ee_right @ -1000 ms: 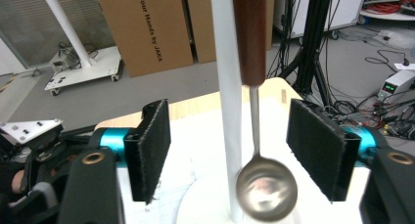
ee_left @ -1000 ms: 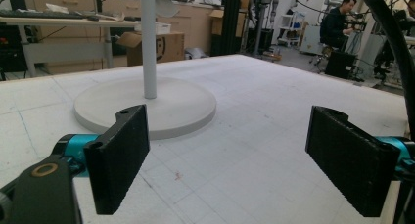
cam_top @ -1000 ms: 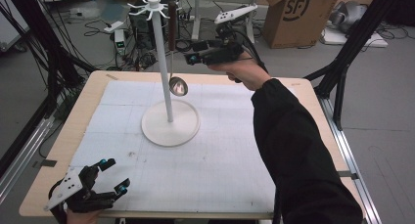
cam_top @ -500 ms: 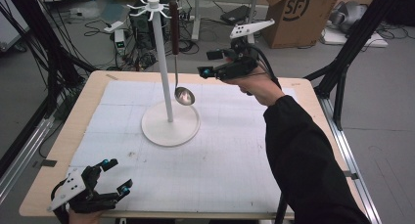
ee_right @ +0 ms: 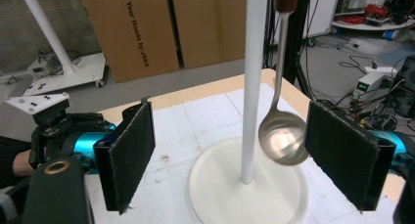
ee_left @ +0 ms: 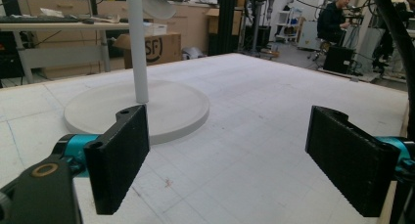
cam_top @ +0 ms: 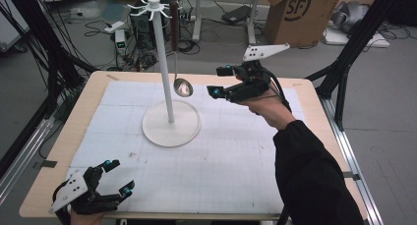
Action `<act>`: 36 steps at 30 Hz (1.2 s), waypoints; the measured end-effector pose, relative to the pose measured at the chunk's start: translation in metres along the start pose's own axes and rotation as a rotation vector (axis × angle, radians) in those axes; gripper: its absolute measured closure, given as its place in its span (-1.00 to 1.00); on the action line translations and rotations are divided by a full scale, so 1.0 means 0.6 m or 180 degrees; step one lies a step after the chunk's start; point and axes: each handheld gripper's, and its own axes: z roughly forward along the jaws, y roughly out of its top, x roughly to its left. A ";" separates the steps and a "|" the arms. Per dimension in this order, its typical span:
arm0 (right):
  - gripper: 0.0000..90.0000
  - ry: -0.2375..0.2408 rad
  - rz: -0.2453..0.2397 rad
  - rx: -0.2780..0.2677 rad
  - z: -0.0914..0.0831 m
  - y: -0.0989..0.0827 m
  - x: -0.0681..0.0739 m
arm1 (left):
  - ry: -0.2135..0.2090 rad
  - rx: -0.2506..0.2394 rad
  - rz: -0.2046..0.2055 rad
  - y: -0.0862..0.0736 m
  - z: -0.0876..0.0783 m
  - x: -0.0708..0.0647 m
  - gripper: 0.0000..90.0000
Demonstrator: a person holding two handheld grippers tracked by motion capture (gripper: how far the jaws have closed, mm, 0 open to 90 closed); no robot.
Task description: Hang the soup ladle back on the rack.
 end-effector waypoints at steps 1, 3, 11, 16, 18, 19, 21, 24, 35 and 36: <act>-0.59 -0.0012 0.0004 -0.0010 -0.002 -0.005 0.003 | -0.0001 -0.0002 -0.0003 0.000 0.000 -0.001 -0.62; -0.59 -0.0016 -0.0008 -0.0046 -0.007 -0.014 0.010 | -0.0006 0.0002 0.0009 0.000 0.001 -0.001 -0.62; -0.60 -0.0130 -0.0039 -0.0123 -0.029 -0.051 0.042 | -0.0002 0.0002 0.0027 0.002 0.003 -0.003 -0.62; -0.60 -0.0202 -0.0041 -0.0125 -0.039 -0.080 0.055 | -0.0015 0.0029 0.0061 0.003 0.005 -0.005 -0.62; -0.60 -0.0209 -0.0019 -0.0139 -0.043 -0.091 0.059 | -0.0012 0.0024 0.0068 0.003 0.006 -0.006 -0.62; -0.60 -0.0213 -0.0017 -0.0143 -0.045 -0.096 0.060 | -0.0017 0.0025 0.0061 0.003 0.007 -0.006 -0.62; -0.60 -0.0239 0.0000 -0.0158 -0.049 -0.106 0.063 | -0.0012 0.0022 0.0055 0.003 0.007 -0.007 -0.62; -0.60 -0.0269 0.0021 -0.0199 -0.056 -0.125 0.072 | -0.0014 0.0030 0.0073 0.003 0.007 -0.006 -0.62; -0.64 -0.0453 0.0024 -0.0289 -0.076 -0.180 0.095 | -0.0015 0.0007 0.0059 0.004 0.008 -0.008 -0.62; -0.64 -0.0453 0.0024 -0.0289 -0.076 -0.180 0.095 | -0.0014 0.0014 0.0068 0.005 0.008 -0.008 -0.62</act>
